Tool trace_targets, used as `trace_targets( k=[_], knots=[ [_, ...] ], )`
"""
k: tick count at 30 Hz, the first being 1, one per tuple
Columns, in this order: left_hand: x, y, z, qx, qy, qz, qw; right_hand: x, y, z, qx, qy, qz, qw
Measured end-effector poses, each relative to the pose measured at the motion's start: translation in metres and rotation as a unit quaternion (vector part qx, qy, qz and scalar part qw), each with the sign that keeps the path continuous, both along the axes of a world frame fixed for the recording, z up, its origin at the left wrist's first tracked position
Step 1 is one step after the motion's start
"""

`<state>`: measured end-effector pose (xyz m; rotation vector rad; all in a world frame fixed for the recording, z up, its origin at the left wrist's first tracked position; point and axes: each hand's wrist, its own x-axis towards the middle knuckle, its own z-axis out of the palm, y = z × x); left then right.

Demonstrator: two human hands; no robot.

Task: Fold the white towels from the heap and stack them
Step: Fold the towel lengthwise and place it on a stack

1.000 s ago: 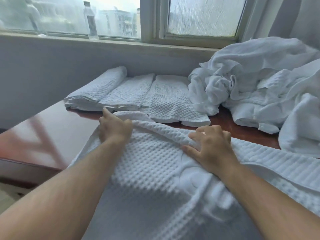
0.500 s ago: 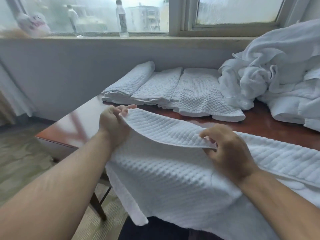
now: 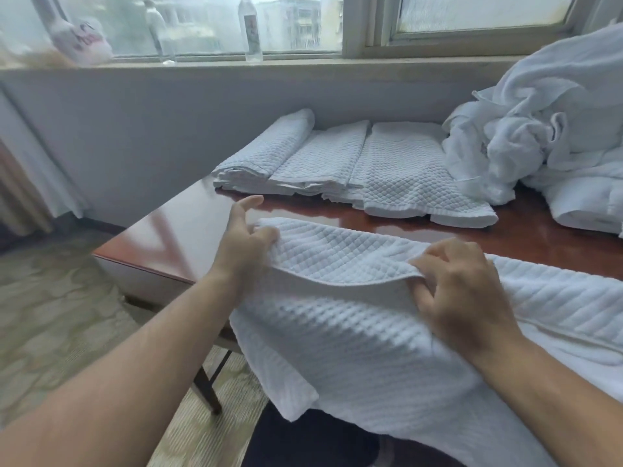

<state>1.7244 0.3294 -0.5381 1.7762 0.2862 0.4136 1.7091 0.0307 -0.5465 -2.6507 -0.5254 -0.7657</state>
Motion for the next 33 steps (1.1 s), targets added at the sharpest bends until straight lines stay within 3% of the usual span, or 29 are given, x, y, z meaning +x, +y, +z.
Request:
trace_targets(
  k=[2,5,9,11,13,15,17,20,24,28,31,33],
  knots=[
    [0.000,0.004,-0.003,-0.132,-0.070,0.007,0.989,-0.003,-0.003,0.001,0.017,-0.095,0.034,0.995],
    [-0.004,0.008,-0.003,-0.109,-0.049,0.018,0.993,-0.005,-0.003,0.004,-0.007,-0.134,0.092,0.987],
    [-0.008,0.001,0.005,0.121,0.023,0.025,0.992,-0.006,-0.001,0.003,-0.007,-0.041,0.132,0.990],
    [-0.010,0.000,0.012,0.301,0.110,0.025,0.947,-0.006,0.000,0.002,-0.005,-0.017,0.132,0.991],
    [-0.016,-0.005,0.017,0.462,0.152,0.033,0.873,-0.006,-0.001,0.003,-0.003,0.004,0.123,0.992],
    [-0.027,-0.021,0.021,0.531,0.048,0.005,0.846,-0.007,0.001,0.006,0.000,0.044,0.111,0.993],
    [-0.038,-0.043,0.020,0.514,-0.049,-0.122,0.848,-0.010,-0.002,0.010,-0.008,0.085,0.095,0.992],
    [-0.045,-0.071,0.011,0.521,-0.066,-0.232,0.818,-0.023,-0.024,0.014,-0.038,0.089,-0.016,0.995],
    [-0.038,-0.103,0.002,0.537,-0.092,-0.271,0.794,-0.041,-0.076,0.009,-0.037,0.075,-0.114,0.990],
    [-0.033,-0.118,-0.003,0.510,-0.150,-0.273,0.802,-0.044,-0.101,-0.001,0.025,0.025,-0.080,0.996],
    [-0.036,-0.111,-0.010,0.507,-0.238,-0.265,0.785,-0.050,-0.100,-0.007,0.010,-0.081,-0.036,0.996],
    [-0.039,-0.108,-0.013,0.507,-0.250,-0.262,0.782,-0.053,-0.101,-0.009,-0.005,-0.093,-0.014,0.996]
  ],
)
